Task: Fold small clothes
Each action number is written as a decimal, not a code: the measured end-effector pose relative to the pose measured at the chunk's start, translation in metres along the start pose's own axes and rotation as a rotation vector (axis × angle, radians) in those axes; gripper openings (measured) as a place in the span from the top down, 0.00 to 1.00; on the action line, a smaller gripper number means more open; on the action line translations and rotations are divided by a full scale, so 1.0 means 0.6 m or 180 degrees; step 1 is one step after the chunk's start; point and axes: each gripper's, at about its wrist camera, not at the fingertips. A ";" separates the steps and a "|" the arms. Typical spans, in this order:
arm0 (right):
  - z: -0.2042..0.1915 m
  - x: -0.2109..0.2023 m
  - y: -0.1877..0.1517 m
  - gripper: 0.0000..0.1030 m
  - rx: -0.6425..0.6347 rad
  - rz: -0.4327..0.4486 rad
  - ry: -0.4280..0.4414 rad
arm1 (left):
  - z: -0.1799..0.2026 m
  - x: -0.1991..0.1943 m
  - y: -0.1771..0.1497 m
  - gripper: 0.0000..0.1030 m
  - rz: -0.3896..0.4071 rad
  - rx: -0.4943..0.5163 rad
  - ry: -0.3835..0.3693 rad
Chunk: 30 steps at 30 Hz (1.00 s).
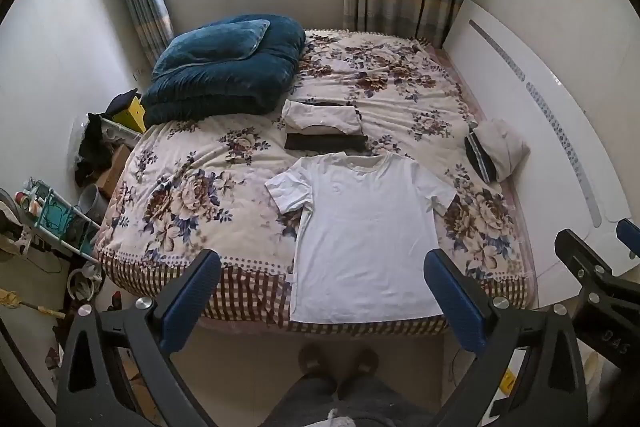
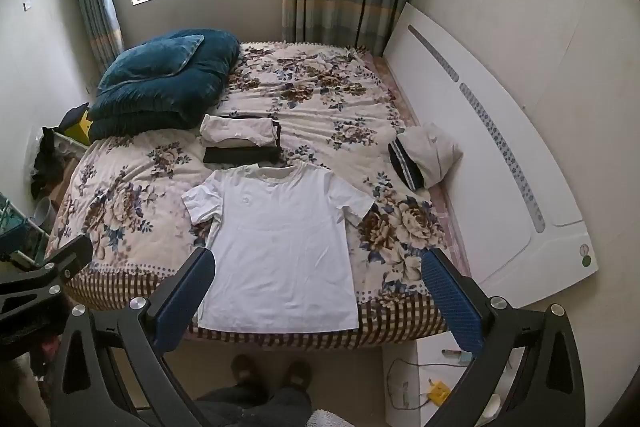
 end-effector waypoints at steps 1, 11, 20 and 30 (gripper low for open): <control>0.000 0.001 0.000 0.00 0.0000 -0.0005 0.0000 | 0.000 0.001 0.000 0.00 -0.0004 0.0006 0.0001; -0.001 0.002 -0.001 0.00 -0.0027 -0.0002 -0.0030 | 0.001 -0.003 0.012 0.00 0.0066 0.0018 0.0015; 0.005 0.002 0.010 0.00 -0.0013 0.0006 -0.0019 | 0.001 -0.003 0.020 0.00 0.0084 0.0012 0.0003; 0.013 0.001 0.005 0.00 -0.0030 0.0045 -0.0029 | 0.005 -0.011 0.023 0.00 0.0104 0.0005 -0.0005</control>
Point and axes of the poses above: each gripper's, at about its wrist camera, not at the fingertips, and x roughly the way its jaws point, z to its right, y to its top, and after that the axes turned 14 degrees about z, right-handed
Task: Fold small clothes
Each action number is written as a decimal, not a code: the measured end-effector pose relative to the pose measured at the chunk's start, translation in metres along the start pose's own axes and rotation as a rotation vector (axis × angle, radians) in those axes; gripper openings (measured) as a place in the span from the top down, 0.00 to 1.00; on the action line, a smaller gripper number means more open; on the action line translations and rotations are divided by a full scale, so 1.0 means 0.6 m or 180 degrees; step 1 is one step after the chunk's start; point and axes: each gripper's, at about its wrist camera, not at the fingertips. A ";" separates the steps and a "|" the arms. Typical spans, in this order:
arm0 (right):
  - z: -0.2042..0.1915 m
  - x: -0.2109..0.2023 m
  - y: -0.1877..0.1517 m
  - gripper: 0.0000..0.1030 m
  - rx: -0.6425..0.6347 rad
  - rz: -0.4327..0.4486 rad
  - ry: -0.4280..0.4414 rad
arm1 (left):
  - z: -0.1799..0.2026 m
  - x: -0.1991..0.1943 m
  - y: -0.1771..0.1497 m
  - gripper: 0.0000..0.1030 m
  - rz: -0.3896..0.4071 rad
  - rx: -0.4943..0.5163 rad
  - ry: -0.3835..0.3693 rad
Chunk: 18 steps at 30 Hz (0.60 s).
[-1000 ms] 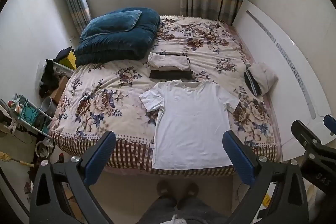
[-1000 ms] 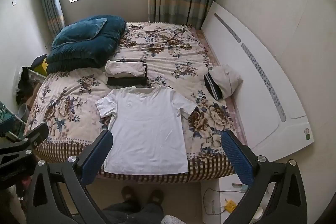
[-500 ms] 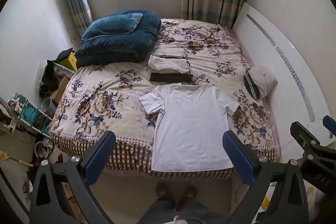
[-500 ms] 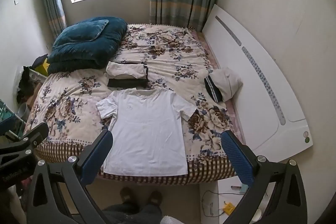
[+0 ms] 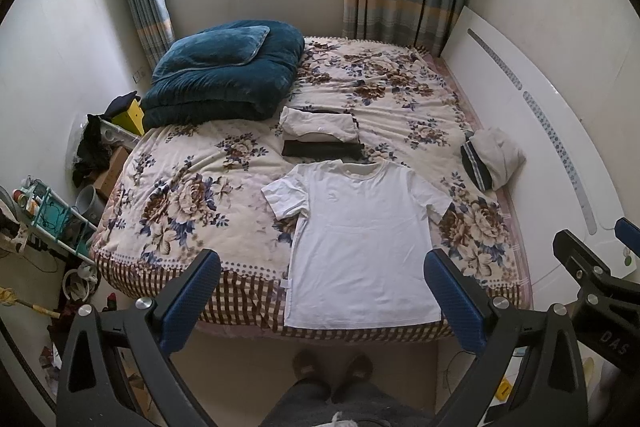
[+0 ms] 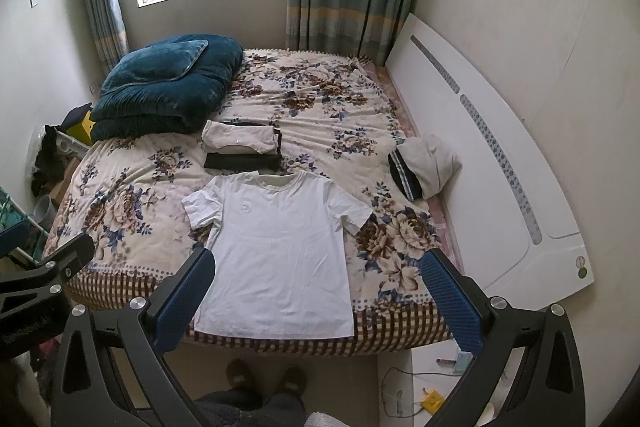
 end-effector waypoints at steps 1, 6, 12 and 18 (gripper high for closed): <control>-0.001 0.000 0.000 0.00 -0.0004 0.0000 -0.0001 | 0.000 0.001 0.002 0.00 -0.0002 -0.0001 -0.0003; -0.002 0.000 0.000 0.00 -0.0010 0.0007 -0.0001 | 0.008 0.001 0.011 0.00 0.0005 -0.0017 0.0012; 0.001 -0.006 0.012 0.00 -0.0017 0.0022 0.0014 | 0.017 0.002 0.027 0.00 0.0015 -0.0026 0.0018; 0.005 -0.008 0.023 0.00 -0.0023 0.0029 0.0021 | 0.024 0.004 0.038 0.00 0.0011 -0.0015 0.0010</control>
Point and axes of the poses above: each gripper's, at about its wrist camera, not at the fingertips, and x roughly the way its jaws point, z to its right, y to its top, and after that the axes turned 14 degrees about z, right-handed
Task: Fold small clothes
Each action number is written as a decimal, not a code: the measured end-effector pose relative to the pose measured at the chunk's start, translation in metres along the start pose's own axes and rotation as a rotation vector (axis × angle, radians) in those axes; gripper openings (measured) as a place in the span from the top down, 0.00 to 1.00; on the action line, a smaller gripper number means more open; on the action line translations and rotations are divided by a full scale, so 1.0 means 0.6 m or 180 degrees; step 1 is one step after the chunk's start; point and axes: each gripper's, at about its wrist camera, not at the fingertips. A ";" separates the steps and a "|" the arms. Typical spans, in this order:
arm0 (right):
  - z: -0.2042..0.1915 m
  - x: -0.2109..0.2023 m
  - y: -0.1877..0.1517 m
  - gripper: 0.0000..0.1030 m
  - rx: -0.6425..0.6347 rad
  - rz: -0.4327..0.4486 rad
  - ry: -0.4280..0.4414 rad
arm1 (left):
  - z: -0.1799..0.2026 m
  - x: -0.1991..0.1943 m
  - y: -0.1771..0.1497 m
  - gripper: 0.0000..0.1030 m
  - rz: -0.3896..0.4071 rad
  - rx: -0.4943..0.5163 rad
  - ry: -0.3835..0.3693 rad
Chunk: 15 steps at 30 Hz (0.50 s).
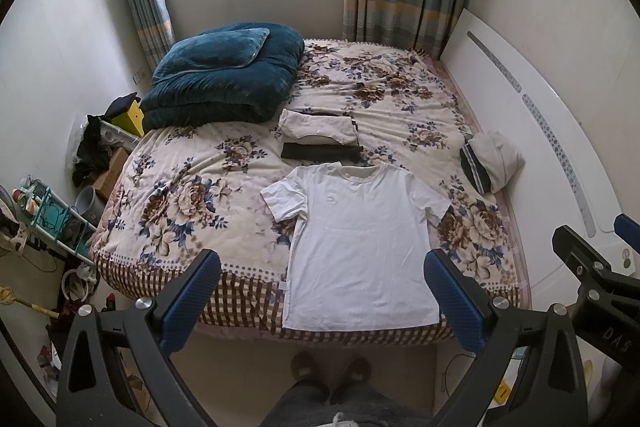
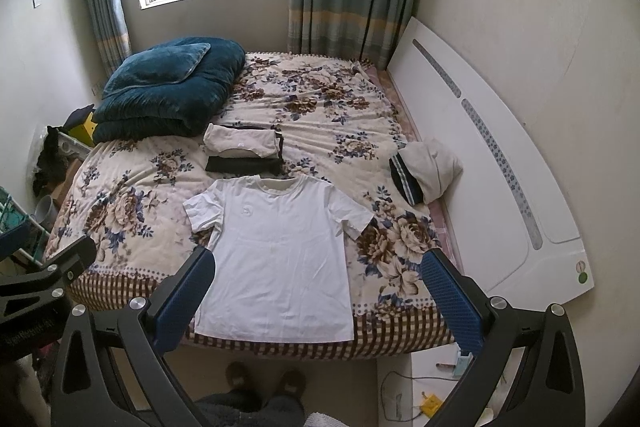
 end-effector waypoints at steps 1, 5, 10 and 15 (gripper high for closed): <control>-0.001 0.000 -0.001 0.00 0.0001 -0.0002 -0.0002 | -0.004 -0.002 -0.008 0.00 0.0007 -0.0005 0.0004; -0.002 0.000 -0.002 0.00 -0.0002 0.0003 -0.0005 | 0.002 -0.002 -0.001 0.00 0.0021 -0.0017 -0.0001; -0.002 0.000 -0.003 0.00 -0.0002 0.0007 -0.0003 | 0.008 0.001 0.003 0.00 0.0035 -0.0037 -0.0006; -0.001 -0.002 -0.001 0.00 0.0000 0.0011 -0.0001 | 0.005 -0.002 -0.001 0.00 0.0037 -0.0021 -0.0008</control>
Point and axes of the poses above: each gripper's, at about its wrist camera, not at the fingertips, and x roughly the way its jaws point, z to its right, y to its top, and after that the axes turned 14 degrees about z, right-handed
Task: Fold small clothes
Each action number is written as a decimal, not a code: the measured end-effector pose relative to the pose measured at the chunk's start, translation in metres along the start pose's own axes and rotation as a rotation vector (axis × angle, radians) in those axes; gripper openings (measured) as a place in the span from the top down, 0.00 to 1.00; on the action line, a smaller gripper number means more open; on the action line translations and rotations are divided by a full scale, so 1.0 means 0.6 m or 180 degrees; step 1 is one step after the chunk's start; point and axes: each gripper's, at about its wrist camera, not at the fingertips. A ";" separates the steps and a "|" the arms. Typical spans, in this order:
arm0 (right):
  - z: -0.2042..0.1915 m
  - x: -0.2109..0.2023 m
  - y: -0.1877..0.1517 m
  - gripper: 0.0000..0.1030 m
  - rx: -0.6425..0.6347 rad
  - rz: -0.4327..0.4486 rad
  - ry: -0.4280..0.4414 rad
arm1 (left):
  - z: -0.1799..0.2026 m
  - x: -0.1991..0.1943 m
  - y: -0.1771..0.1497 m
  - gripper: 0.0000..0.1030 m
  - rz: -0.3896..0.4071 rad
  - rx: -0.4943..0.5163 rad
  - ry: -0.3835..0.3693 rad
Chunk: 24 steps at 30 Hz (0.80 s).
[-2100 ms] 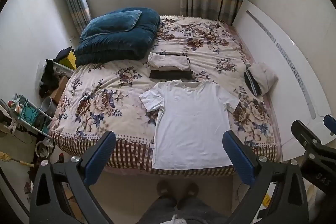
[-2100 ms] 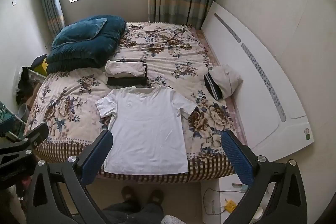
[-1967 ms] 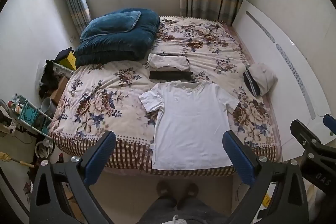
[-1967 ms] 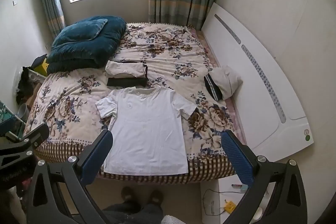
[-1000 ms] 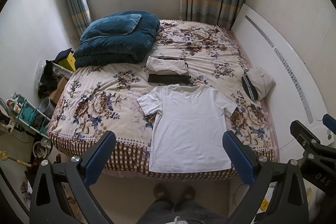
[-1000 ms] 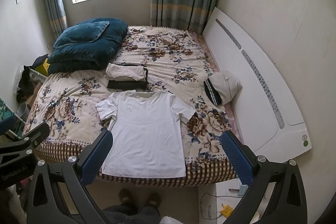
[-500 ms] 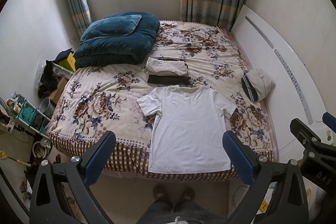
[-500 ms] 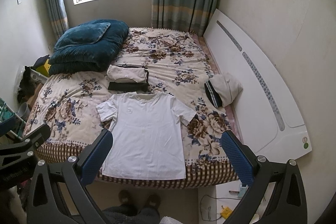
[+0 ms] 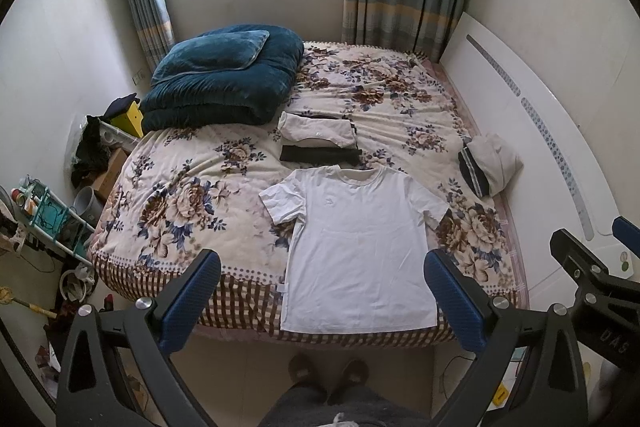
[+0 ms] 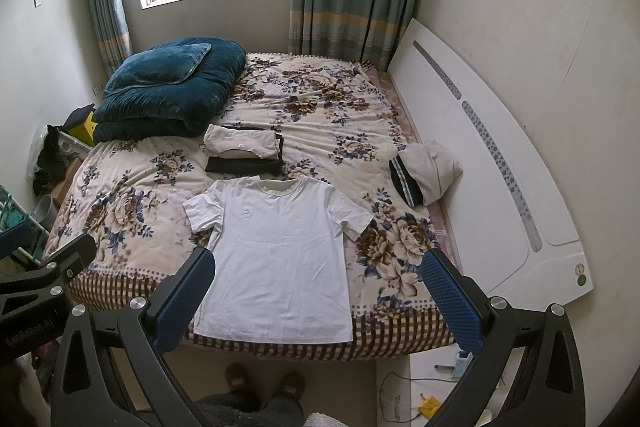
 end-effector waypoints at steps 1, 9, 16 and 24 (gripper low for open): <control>-0.002 0.001 -0.002 0.00 -0.0002 0.0005 -0.0002 | -0.002 -0.002 -0.003 0.00 0.0005 -0.0002 0.0002; 0.000 -0.001 0.004 0.00 -0.0003 0.0008 -0.0004 | -0.002 0.000 0.001 0.00 0.0009 -0.0012 -0.0010; -0.002 -0.002 0.002 0.00 -0.0003 0.0011 -0.0003 | -0.005 -0.002 -0.002 0.00 0.0018 -0.0011 -0.0012; -0.002 -0.004 0.002 0.00 -0.0004 0.0011 -0.0002 | -0.004 0.000 0.001 0.00 0.0022 -0.0020 -0.0015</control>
Point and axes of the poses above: each gripper's, at about its wrist camera, not at the fingertips, and x roughly the way its jaws point, z to its right, y to its top, and after that the axes turned 14 degrees about z, right-handed
